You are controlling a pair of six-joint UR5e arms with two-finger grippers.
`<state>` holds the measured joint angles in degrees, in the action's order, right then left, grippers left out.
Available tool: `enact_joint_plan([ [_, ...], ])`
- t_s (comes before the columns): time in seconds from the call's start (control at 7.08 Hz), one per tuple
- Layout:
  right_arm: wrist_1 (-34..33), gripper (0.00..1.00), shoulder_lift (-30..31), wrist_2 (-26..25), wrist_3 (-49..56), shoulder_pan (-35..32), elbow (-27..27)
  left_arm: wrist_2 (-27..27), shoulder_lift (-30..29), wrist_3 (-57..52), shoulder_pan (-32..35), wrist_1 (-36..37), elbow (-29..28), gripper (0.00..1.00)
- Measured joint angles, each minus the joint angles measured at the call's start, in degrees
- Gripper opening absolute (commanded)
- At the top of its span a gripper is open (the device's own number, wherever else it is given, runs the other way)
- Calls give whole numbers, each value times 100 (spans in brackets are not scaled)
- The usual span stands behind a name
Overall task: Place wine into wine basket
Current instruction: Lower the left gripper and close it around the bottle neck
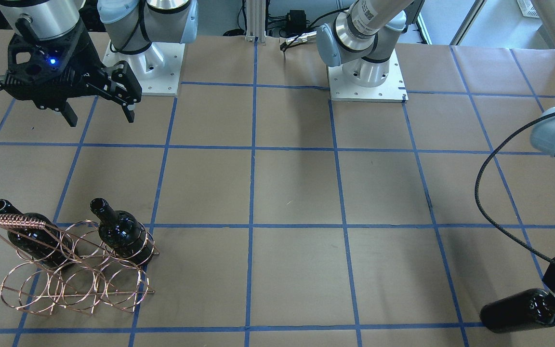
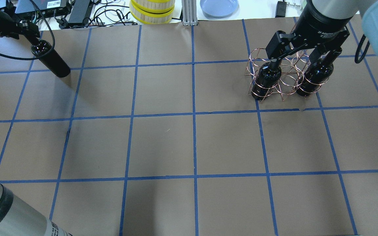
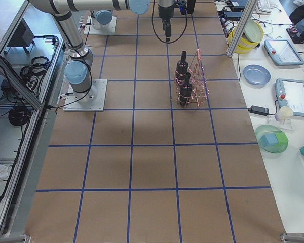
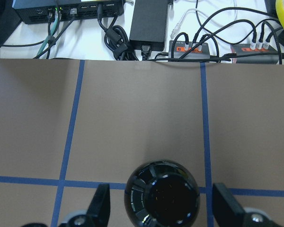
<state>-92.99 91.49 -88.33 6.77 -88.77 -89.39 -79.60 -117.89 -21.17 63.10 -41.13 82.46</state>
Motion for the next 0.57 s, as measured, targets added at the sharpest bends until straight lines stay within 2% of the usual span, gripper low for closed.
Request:
enact_joint_plan([
  [0.42,0,100,0,0,0,0,0,13,-22,15,0,33,-24,70],
  [0.57,0,100,0,0,0,0,0,38,-23,23,0,34,-23,60],
])
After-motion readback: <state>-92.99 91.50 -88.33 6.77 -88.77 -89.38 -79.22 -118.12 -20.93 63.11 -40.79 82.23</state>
